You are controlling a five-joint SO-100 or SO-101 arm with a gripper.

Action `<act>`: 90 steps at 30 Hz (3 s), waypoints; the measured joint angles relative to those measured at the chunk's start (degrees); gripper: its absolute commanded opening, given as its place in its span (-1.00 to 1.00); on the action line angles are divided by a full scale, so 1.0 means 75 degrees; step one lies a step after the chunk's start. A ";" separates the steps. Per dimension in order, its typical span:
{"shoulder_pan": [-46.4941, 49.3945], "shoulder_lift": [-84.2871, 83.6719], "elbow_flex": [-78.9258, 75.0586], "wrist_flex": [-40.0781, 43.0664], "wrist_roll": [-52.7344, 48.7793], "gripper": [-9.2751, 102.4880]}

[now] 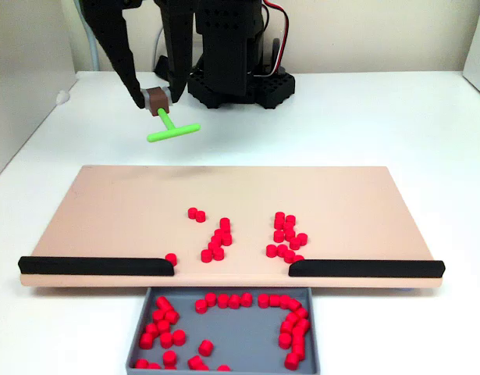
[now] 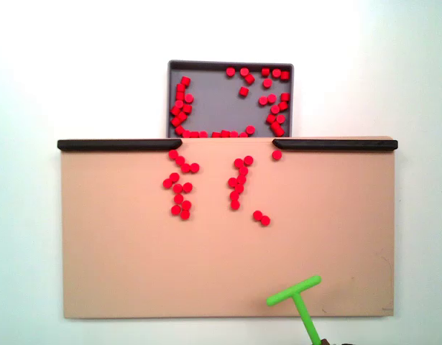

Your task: Gather the right side granules

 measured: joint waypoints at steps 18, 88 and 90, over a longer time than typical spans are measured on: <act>0.0949 -0.0563 0.0000 -0.0809 -0.5930 -0.84; -0.0223 -0.2918 -0.1008 -0.2484 -0.6445 -0.84; -0.0234 -0.2941 -0.1008 -0.2484 -0.6375 -0.84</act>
